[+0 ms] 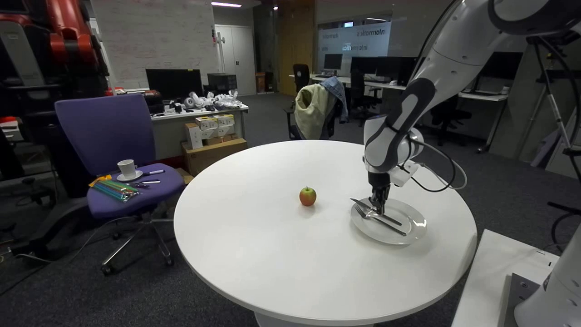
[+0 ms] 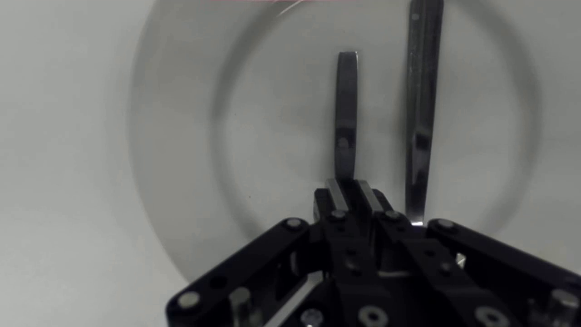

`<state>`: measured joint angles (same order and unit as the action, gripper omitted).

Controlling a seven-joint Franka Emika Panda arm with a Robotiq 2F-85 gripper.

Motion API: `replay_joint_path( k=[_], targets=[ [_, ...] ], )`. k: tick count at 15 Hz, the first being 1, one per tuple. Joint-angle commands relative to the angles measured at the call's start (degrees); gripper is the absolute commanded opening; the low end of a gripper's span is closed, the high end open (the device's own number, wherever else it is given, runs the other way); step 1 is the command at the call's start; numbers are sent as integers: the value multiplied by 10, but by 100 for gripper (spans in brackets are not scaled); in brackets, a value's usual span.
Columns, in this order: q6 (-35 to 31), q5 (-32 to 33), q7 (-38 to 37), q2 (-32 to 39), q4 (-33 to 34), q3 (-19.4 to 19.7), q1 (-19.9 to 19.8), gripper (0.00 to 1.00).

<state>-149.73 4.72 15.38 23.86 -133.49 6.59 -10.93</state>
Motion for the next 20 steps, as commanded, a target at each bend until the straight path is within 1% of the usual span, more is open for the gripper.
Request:
replay_joint_path(
  k=[1, 7, 20],
  targets=[
    [28, -13, 4, -15, -11, -7, -12, 3],
    [59, -11, 4, -17, -13, -4, -13, 3],
    [81, -6, 5, -25, -21, -1, -12, 3]
  ],
)
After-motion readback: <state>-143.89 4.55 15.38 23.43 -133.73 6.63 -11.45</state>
